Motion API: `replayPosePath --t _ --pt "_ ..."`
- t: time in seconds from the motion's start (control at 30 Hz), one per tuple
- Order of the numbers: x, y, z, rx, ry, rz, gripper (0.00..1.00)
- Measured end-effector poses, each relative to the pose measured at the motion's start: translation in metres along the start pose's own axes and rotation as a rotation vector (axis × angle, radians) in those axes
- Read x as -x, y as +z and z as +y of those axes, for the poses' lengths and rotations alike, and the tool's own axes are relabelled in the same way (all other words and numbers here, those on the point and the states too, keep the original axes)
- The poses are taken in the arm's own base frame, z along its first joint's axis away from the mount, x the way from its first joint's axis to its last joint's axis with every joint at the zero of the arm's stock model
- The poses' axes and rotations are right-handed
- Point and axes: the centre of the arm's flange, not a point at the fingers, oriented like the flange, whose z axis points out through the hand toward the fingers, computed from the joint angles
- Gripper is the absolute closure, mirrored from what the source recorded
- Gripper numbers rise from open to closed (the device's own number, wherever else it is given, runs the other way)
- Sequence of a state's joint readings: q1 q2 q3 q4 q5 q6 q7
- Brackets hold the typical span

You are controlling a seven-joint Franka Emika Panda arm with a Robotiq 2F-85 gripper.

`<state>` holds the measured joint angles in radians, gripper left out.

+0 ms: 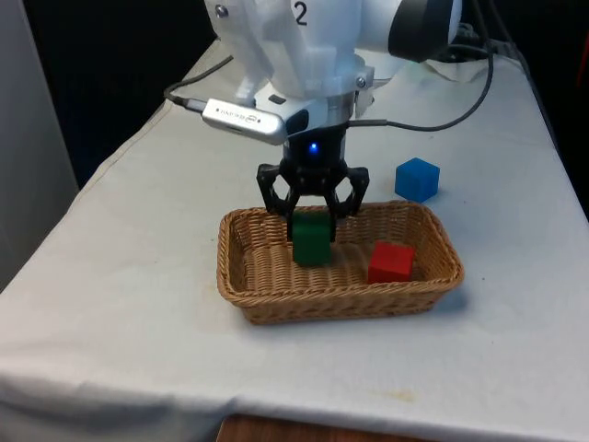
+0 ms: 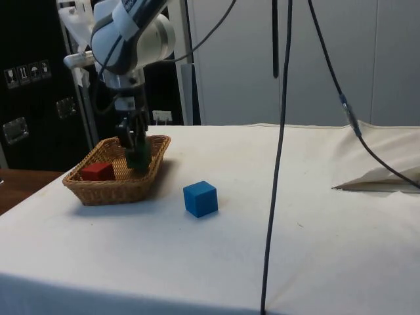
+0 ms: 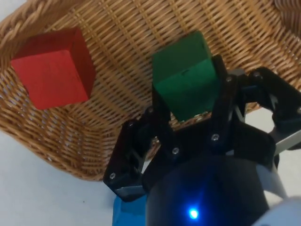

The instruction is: Pick up exactly two blocks and place them into the basket.

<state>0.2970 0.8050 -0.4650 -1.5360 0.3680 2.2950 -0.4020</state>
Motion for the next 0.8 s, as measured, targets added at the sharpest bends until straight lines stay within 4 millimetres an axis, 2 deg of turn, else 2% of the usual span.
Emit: replayPosePath --t 0.17,0.2,0.23,0.27,0.3,0.33,0.5,0.53,0.57,0.8 --pt "-0.002 0.0005 -0.0015 0.003 0.015 0.002 0.98" --pt "-0.002 0.0005 -0.0015 0.003 0.015 0.002 0.93" --pt "-0.002 0.0005 -0.0015 0.003 0.015 0.002 0.93" --pt "-0.0019 0.0003 -0.0009 0.004 0.016 0.002 0.77" --pt "-0.0019 0.0003 -0.0009 0.004 0.016 0.002 0.68" --pt "-0.0019 0.0003 -0.0009 0.004 0.016 0.002 0.53" --pt "-0.0023 -0.0001 -0.001 0.004 0.016 0.003 0.04" --pt "-0.0023 -0.0001 -0.001 0.004 0.016 0.003 0.04" --pt "-0.0022 -0.0003 -0.0004 0.004 0.016 0.003 0.0" --pt "-0.0022 -0.0003 -0.0004 0.004 0.016 0.003 0.0"
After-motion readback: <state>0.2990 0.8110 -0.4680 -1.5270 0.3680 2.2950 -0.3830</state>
